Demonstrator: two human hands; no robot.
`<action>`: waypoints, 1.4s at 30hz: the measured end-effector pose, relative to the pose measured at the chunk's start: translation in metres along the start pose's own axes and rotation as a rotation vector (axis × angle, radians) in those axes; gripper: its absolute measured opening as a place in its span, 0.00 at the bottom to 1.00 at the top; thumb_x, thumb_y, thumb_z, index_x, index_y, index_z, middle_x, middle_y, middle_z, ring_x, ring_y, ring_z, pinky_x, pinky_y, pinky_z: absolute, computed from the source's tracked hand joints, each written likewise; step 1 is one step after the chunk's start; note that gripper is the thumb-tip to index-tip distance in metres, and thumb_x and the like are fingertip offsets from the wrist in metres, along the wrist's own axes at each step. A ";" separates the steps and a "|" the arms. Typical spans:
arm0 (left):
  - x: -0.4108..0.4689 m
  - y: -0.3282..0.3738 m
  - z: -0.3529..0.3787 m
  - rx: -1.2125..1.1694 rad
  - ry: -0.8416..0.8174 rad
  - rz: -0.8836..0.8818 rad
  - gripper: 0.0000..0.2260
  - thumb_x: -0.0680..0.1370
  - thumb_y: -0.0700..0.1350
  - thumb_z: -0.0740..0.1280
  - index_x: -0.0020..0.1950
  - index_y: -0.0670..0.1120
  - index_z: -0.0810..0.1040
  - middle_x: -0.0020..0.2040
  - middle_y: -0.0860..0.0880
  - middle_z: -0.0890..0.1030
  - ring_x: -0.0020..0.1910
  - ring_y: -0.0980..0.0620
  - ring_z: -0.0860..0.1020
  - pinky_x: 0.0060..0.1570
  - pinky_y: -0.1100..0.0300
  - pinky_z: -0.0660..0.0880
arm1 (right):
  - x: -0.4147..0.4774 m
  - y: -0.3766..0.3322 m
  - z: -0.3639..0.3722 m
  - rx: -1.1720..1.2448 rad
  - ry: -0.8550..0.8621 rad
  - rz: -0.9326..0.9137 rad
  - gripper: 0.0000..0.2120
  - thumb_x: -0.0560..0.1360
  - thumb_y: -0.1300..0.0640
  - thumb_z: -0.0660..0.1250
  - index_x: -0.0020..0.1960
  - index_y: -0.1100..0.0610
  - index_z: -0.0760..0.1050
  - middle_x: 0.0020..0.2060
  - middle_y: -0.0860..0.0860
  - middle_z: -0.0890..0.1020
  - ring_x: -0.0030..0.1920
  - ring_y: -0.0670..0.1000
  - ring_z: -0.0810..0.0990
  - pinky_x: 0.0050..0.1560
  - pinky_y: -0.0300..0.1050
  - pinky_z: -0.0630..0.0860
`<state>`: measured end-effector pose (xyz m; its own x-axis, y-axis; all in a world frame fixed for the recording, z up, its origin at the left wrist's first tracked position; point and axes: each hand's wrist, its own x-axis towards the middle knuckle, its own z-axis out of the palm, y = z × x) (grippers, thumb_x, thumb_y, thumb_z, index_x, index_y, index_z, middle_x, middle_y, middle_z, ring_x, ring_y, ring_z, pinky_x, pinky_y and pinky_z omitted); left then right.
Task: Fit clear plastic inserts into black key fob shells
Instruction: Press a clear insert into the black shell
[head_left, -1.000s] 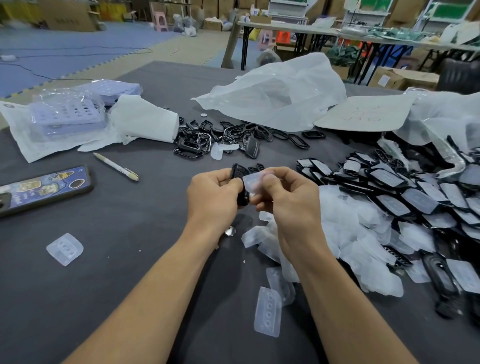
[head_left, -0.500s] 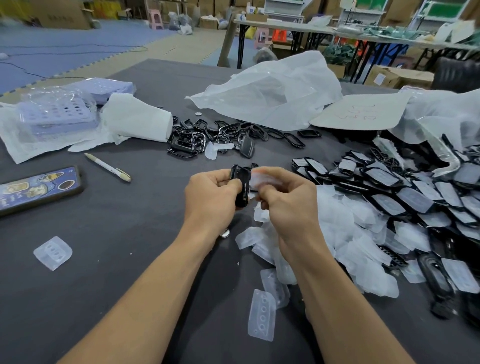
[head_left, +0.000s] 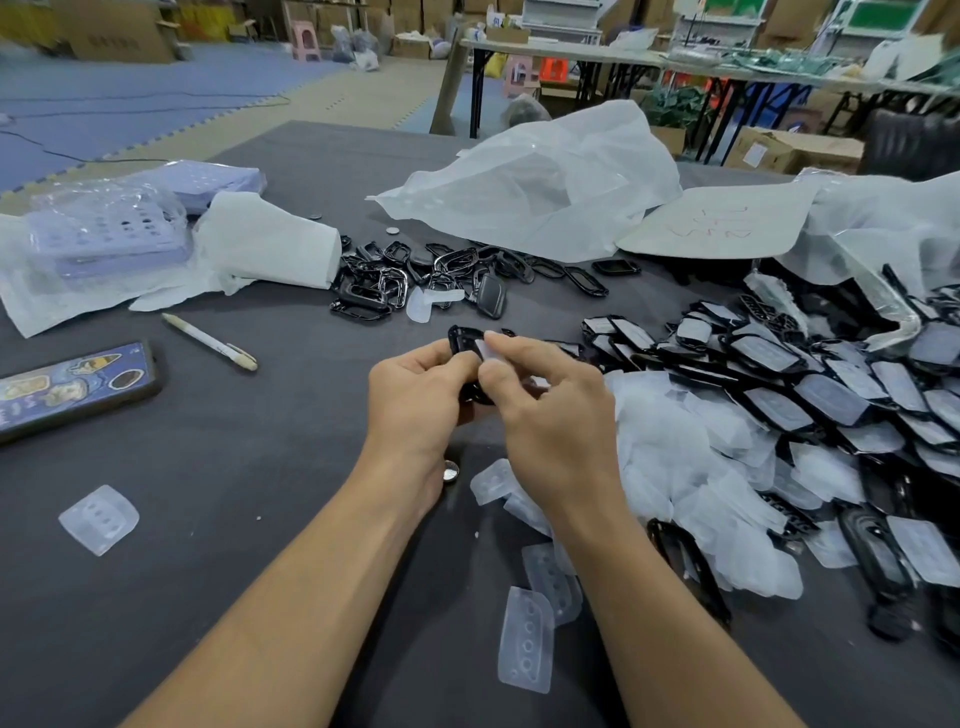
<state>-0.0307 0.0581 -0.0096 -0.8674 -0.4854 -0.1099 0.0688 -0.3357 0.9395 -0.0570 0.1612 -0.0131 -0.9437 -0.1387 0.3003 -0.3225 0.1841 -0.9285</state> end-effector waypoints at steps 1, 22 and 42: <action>0.000 0.000 -0.001 -0.024 -0.002 -0.014 0.12 0.78 0.33 0.70 0.40 0.44 0.89 0.40 0.40 0.87 0.36 0.48 0.86 0.34 0.61 0.81 | 0.001 0.000 0.000 0.059 -0.017 0.044 0.09 0.79 0.56 0.70 0.55 0.49 0.87 0.51 0.40 0.87 0.54 0.38 0.83 0.56 0.33 0.78; -0.003 -0.009 0.002 0.270 -0.123 0.129 0.08 0.79 0.40 0.71 0.45 0.48 0.89 0.39 0.43 0.88 0.38 0.47 0.85 0.43 0.43 0.85 | 0.004 -0.003 -0.008 0.306 0.070 0.276 0.08 0.73 0.63 0.76 0.36 0.55 0.85 0.32 0.50 0.86 0.33 0.46 0.83 0.37 0.37 0.79; -0.005 -0.008 0.003 -0.031 -0.315 -0.043 0.15 0.81 0.34 0.62 0.49 0.43 0.89 0.49 0.40 0.88 0.47 0.47 0.88 0.45 0.59 0.83 | 0.004 -0.005 -0.011 0.041 0.257 0.175 0.09 0.70 0.55 0.80 0.34 0.53 0.83 0.27 0.44 0.83 0.26 0.42 0.81 0.25 0.29 0.72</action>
<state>-0.0288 0.0657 -0.0152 -0.9795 -0.1974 -0.0389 0.0392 -0.3771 0.9253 -0.0603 0.1706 -0.0050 -0.9741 0.1428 0.1756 -0.1551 0.1436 -0.9774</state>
